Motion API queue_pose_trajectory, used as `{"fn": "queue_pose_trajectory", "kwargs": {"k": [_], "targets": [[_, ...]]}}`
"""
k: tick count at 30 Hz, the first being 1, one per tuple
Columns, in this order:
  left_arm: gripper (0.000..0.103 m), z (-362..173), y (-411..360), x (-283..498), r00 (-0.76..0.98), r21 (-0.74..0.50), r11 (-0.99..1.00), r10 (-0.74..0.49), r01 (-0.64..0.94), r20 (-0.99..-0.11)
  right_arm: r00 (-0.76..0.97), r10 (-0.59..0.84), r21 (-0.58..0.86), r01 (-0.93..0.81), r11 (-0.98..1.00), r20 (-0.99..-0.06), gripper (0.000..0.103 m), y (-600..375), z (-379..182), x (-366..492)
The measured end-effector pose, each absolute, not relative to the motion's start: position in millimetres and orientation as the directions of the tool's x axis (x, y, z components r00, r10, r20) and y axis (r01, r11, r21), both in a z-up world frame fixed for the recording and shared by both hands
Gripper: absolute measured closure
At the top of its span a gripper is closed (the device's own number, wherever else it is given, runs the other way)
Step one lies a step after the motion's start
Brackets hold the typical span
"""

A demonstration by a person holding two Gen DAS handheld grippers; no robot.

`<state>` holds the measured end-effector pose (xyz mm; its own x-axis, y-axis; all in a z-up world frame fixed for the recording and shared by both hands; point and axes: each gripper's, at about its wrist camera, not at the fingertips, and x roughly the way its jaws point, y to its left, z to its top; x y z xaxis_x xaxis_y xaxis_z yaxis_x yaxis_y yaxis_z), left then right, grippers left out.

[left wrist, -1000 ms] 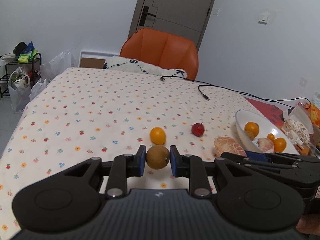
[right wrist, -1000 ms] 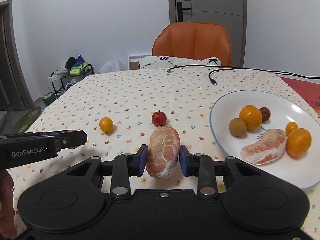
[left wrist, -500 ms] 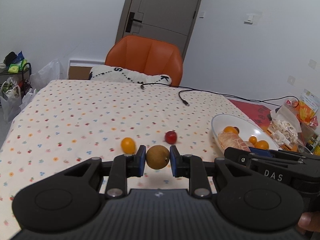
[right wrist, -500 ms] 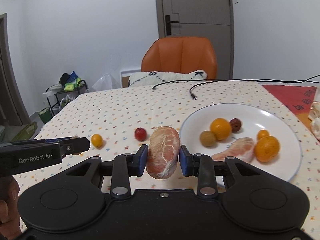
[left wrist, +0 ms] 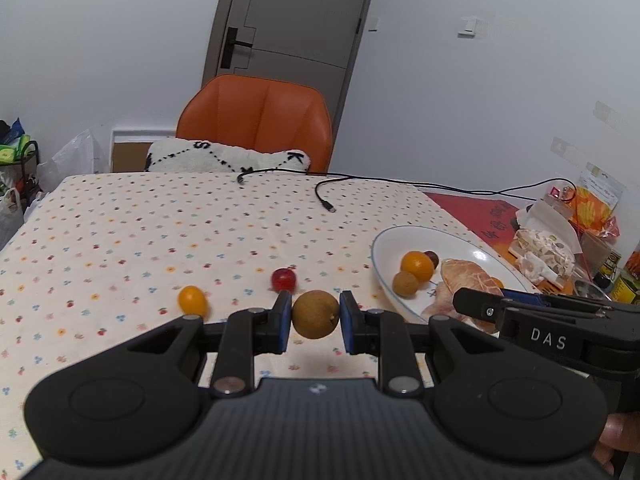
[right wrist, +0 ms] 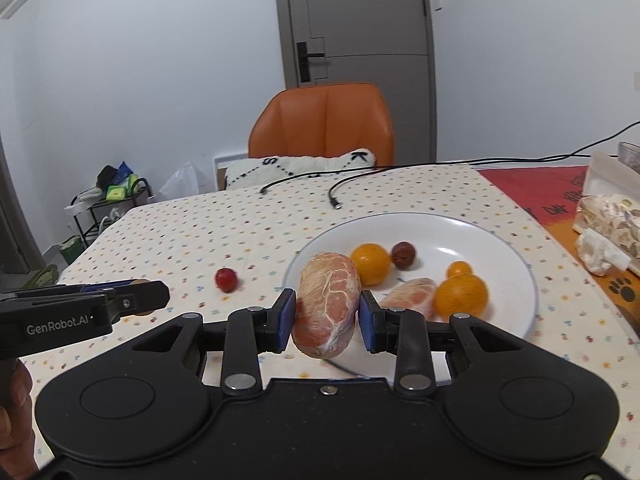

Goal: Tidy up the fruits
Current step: 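Carry the pomelo segment in the right tool to the plate while the left carries the kiwi, then open the left tool over the plate while the right tool releases the pomelo segment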

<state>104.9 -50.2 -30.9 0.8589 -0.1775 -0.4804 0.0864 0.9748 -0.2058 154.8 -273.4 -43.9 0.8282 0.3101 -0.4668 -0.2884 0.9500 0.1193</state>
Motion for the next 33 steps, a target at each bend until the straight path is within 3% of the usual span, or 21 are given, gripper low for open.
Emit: {"fn": "queue_pose_trajectory", "kwargs": {"k": [33], "targets": [[0.080, -32.0, -116.5, 137.8, 0.838, -0.158, 0.972, -0.233, 0.177, -0.494, 0.847, 0.245, 0.189, -0.174, 0.966, -0.472, 0.071, -345.3, -58.2, 178.4]]}}
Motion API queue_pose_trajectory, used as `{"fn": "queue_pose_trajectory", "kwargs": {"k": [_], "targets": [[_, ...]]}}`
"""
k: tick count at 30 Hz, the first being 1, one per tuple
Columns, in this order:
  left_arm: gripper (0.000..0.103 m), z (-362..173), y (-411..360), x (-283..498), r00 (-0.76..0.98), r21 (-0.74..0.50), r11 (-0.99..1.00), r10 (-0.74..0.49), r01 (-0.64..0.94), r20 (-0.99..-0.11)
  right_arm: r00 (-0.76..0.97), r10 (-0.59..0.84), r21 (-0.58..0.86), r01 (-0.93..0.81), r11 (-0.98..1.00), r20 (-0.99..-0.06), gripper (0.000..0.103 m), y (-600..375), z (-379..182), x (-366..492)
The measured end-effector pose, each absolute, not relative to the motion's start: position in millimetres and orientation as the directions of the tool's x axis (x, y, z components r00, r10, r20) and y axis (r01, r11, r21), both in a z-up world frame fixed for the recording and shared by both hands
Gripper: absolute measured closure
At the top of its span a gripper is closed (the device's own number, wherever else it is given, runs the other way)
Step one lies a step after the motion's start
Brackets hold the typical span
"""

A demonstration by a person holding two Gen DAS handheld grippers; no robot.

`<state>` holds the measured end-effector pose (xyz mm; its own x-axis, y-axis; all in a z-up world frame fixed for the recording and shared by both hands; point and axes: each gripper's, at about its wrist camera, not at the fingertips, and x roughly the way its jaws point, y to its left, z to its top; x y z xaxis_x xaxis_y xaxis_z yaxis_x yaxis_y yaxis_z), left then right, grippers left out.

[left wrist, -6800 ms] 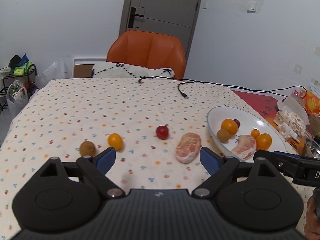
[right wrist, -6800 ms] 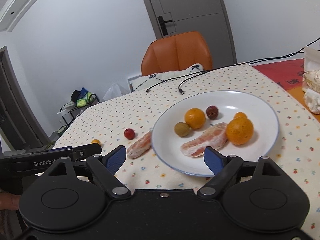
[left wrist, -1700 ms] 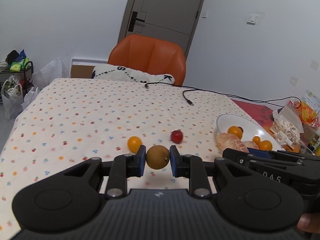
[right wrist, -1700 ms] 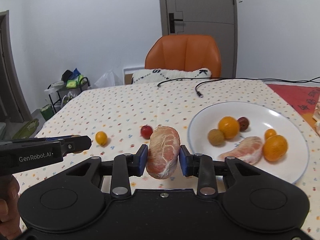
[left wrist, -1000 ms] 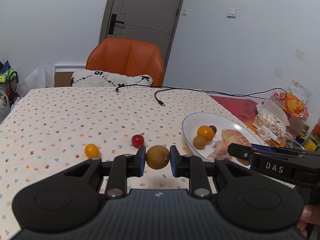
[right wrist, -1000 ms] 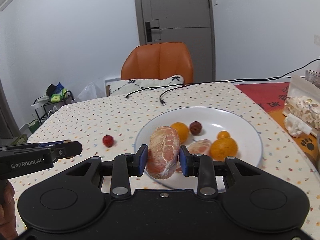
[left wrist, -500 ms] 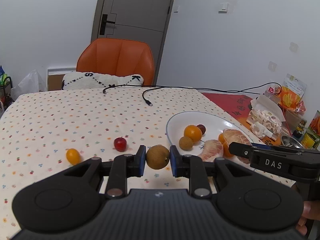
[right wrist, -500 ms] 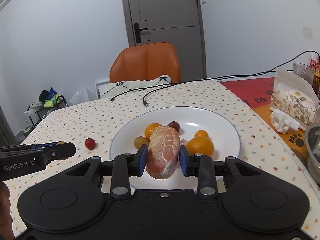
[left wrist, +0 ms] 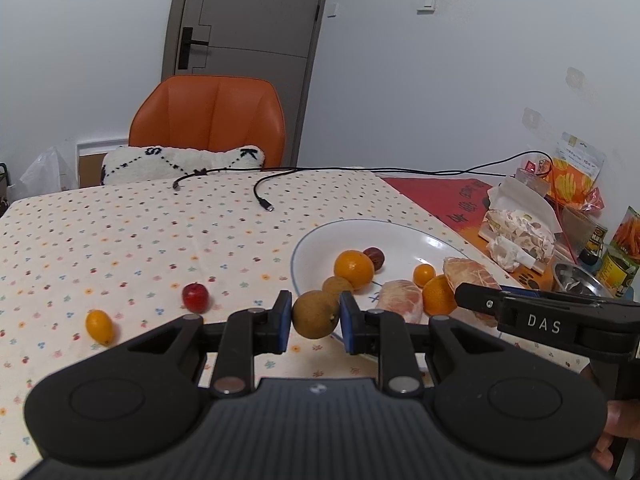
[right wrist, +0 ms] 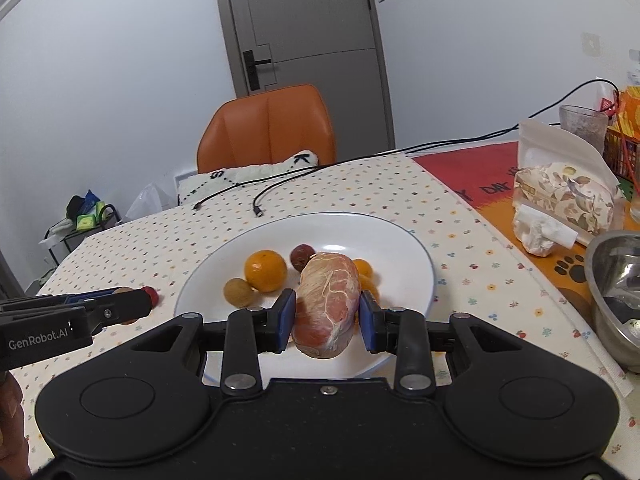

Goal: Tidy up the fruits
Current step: 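Open the left tool over the plate while the right tool releases the pomelo segment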

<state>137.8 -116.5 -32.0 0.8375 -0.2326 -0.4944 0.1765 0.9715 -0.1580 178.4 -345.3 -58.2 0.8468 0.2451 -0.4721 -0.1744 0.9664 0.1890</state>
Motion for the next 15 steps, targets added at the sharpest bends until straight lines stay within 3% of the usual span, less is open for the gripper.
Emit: {"fn": "queue_pose_trajectory", "kwargs": {"k": [15], "targets": [[0.080, -36.5, -139.4, 155.0, 0.824, -0.176, 0.961, -0.275, 0.214, -0.495, 0.845, 0.182, 0.173, -0.108, 0.979, -0.503, 0.071, -356.8, -66.8, 185.3]]}}
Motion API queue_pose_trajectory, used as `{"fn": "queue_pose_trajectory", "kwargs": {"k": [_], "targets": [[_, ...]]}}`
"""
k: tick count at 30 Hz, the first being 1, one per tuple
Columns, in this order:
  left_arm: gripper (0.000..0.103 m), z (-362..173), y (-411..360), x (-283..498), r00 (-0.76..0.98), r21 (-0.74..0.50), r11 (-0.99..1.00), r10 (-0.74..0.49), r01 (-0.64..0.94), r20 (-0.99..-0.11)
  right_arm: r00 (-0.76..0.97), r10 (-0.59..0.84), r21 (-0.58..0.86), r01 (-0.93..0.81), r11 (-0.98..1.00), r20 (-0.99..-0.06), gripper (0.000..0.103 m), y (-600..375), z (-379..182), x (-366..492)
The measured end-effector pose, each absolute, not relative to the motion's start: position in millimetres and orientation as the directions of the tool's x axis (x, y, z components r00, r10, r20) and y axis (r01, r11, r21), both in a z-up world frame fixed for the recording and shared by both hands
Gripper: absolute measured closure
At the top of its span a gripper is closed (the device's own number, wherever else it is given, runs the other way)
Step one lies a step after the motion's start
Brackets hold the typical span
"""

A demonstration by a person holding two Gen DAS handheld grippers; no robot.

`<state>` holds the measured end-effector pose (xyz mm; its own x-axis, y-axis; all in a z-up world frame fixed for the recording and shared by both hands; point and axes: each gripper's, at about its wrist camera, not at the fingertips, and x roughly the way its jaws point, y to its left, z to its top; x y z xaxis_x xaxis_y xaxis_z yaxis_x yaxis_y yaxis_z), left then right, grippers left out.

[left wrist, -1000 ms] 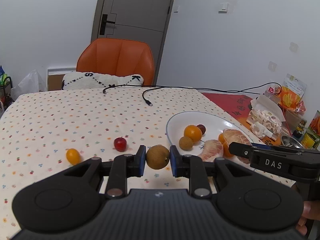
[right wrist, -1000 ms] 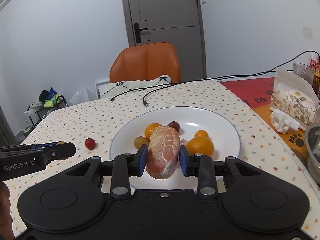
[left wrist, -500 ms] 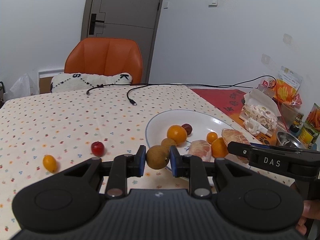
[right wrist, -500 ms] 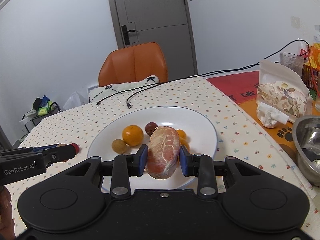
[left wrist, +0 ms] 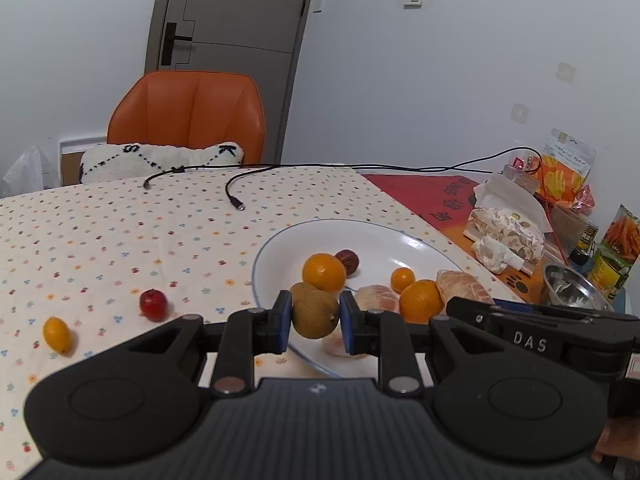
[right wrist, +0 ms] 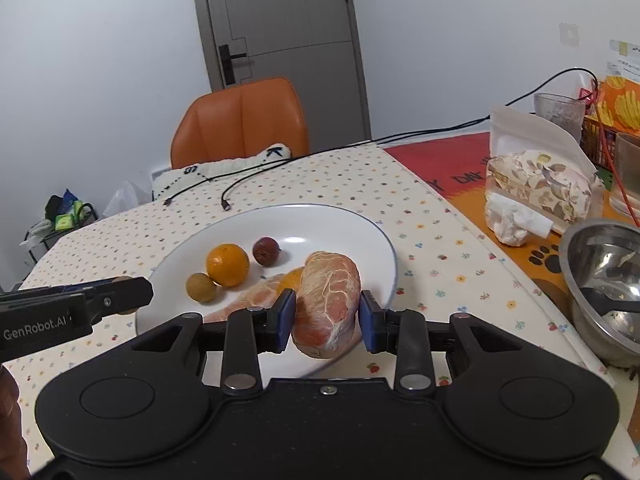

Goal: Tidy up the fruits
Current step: 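Open the left tool over the plate while the right tool releases the pomelo segment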

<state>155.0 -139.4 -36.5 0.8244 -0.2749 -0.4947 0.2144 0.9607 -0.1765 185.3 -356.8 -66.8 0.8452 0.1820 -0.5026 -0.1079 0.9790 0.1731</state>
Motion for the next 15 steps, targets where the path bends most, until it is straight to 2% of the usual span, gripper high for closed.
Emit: {"fn": "queue_pose_trajectory", "kwargs": {"k": [3, 7, 9, 11, 15], "targets": [[0.080, -38.2, -144.2, 157.8, 0.819, -0.178, 0.960, -0.278, 0.217, -0.502, 0.846, 0.176, 0.169, -0.104, 0.980, -0.503, 0.070, -355.5, -66.9, 185.2], [0.078, -37.4, -146.9, 156.9, 0.818, -0.163, 0.963, -0.268, 0.215, -0.509, 0.839, 0.189, 0.176, -0.114, 0.978, -0.511, 0.064, -351.3, -66.2, 185.9], [0.074, -36.7, -144.2, 155.7, 0.817, -0.162, 0.964, -0.266, 0.212, -0.511, 0.836, 0.212, 0.187, -0.133, 0.973, -0.507, 0.059, -348.7, -65.2, 184.4], [0.066, -36.2, -137.7, 154.4, 0.821, -0.171, 0.966, -0.253, 0.191, -0.512, 0.832, 0.230, 0.191, -0.152, 0.970, -0.504, 0.057, -344.5, -63.8, 182.5], [0.062, -35.3, -120.5, 150.5, 0.828, -0.187, 0.972, -0.222, 0.145, -0.514, 0.825, 0.270, 0.198, -0.194, 0.961, -0.497, 0.054, -335.4, -61.5, 178.4]]}}
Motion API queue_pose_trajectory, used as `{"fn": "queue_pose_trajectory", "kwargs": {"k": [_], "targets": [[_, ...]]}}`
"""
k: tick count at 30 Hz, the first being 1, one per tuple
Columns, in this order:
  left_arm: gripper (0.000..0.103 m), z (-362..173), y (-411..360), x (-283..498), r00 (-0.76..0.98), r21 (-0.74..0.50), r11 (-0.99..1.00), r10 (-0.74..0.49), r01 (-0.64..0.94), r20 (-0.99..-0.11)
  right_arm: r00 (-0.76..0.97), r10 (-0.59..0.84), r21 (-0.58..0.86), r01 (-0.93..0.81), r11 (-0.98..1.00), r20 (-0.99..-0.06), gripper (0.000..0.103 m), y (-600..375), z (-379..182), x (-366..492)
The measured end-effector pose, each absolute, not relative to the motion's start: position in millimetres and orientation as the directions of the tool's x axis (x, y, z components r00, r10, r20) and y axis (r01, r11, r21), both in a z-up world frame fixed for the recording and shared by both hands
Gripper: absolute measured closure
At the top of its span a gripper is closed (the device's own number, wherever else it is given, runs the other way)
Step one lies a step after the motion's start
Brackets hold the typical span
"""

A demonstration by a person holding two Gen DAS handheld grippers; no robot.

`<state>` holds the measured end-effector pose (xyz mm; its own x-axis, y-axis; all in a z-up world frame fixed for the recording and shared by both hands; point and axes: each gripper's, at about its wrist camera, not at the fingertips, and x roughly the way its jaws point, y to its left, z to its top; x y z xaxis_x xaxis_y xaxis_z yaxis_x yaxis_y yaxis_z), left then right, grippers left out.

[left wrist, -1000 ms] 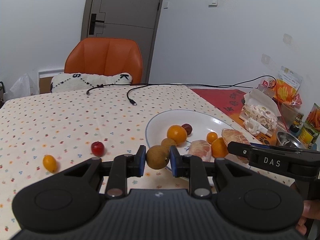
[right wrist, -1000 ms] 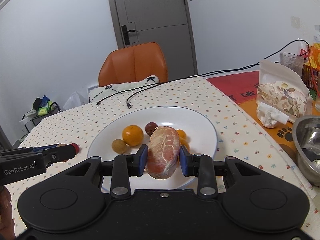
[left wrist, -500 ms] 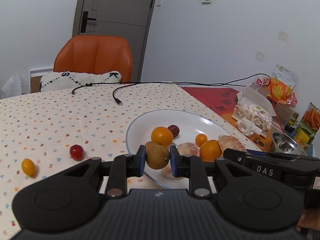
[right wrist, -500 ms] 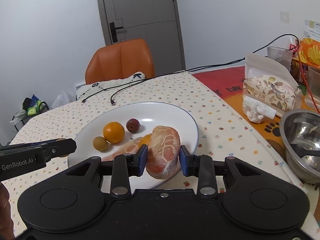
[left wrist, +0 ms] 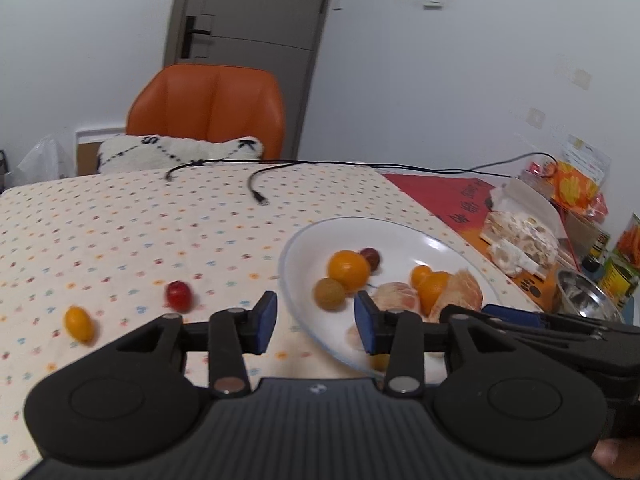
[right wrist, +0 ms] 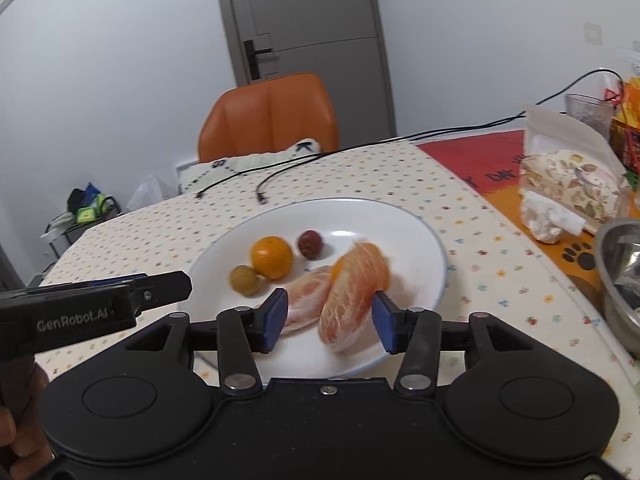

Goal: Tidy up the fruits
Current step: 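Open the left tool over the plate while the right tool releases the pomelo segment, then withdraw both open tools toward the small yellow orange and red plum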

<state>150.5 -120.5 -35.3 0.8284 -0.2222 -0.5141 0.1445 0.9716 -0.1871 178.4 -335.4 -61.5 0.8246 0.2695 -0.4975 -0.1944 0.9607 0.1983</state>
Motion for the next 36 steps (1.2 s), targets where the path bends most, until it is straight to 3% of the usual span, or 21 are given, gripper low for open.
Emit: {"fn": "queue_pose_trajectory", "kwargs": {"k": [12, 23, 36], "targets": [[0.059, -30.7, -81.1, 131.2, 0.844, -0.191, 0.980, -0.151, 0.058, -0.515, 0.814, 0.331, 0.202, -0.265, 0.943, -0.478, 0.053, -312.7, -53.6, 168.6], [0.028, -23.7, -58.7, 106.8, 0.858, -0.148, 0.989, -0.068, -0.009, -0.509, 0.790, 0.409, 0.237, -0.335, 0.912, -0.457, 0.052, -297.1, -48.9, 161.5], [0.025, -28.1, -25.7, 96.2, 0.851, -0.153, 0.985, -0.011, -0.082, -0.525, 0.740, 0.496, 0.264, -0.420, 0.868, -0.455, 0.038, -267.6, -51.7, 162.7]]}}
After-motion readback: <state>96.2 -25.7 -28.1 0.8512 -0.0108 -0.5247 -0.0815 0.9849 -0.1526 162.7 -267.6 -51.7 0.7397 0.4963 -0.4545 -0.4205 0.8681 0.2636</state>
